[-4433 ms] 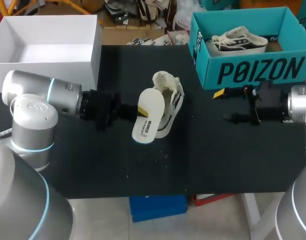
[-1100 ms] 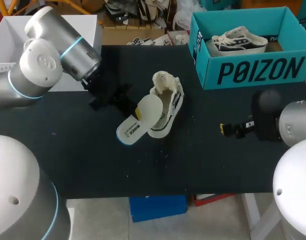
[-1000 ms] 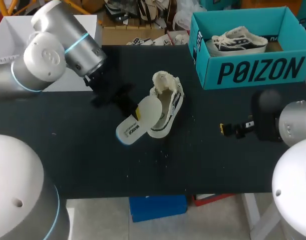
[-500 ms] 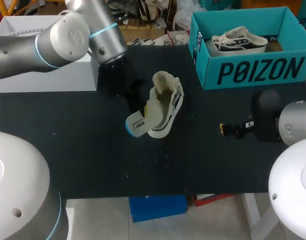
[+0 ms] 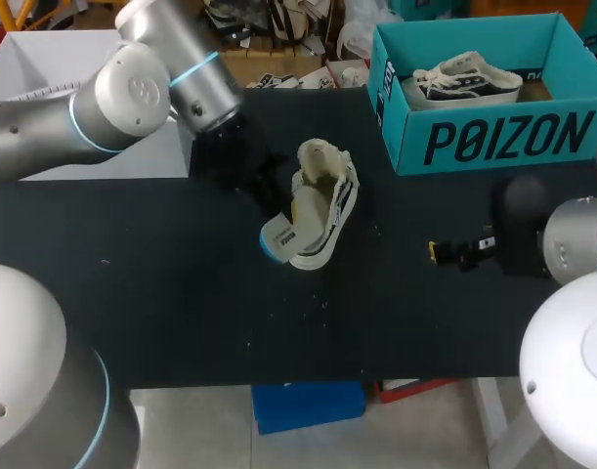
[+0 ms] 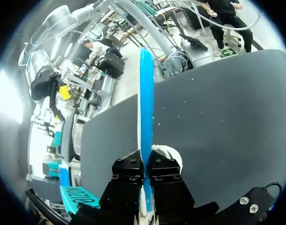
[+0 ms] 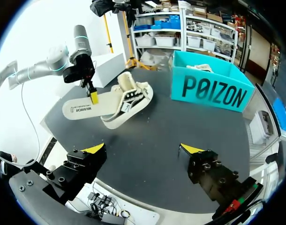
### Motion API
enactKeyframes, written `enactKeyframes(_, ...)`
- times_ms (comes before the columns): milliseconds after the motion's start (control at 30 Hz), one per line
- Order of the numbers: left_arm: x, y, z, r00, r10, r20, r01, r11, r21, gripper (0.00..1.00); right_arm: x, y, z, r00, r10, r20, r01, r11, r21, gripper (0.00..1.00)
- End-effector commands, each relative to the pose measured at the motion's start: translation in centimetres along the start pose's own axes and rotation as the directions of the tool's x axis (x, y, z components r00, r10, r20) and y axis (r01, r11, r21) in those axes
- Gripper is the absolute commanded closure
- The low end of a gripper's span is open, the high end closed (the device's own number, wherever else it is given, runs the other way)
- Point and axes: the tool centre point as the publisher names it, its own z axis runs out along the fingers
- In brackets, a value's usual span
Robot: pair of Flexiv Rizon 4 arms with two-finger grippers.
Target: Take the shoe out of the shoebox, open the shoe tongue, remove and reinsert the insole, then place the shoe into the shoebox
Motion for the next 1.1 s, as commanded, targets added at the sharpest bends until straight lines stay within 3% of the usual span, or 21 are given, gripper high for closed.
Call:
enactKeyframes(33,0.2,0.4,0.5,1.0,-0.006,0.026,0.006,1.0,-0.014,1.0,0.0,-0.1,0.1,1.0,0.001,-0.001,-0.001,1.0,-0.003,0.0)
enactKeyframes(633,-0.1,3.9,1.2,0.998,-0.003,0.069,0.004,1.0,-0.012,1.0,0.0,-0.1,0.1,1.0,0.001,-0.001,-0.001,1.0,-0.003,0.0)
enactKeyframes(1000,-0.5,6.7,0.7,0.997,-0.039,0.064,0.042,0.998,-0.055,0.99,0.0,-0.1,0.1,1.0,0.001,-0.001,-0.001,1.0,-0.003,0.0)
enactKeyframes(1067,-0.7,6.9,0.7,0.997,-0.04,0.064,0.043,0.998,-0.054,0.09,0.0,-0.1,0.1,1.0,0.001,-0.001,-0.001,1.0,-0.003,0.0)
enactKeyframes(1100,-0.8,6.9,0.7,0.998,-0.035,0.061,0.038,0.998,-0.05,0.0,0.0,-0.1,0.1,1.0,0.001,-0.001,-0.001,1.0,-0.003,0.0)
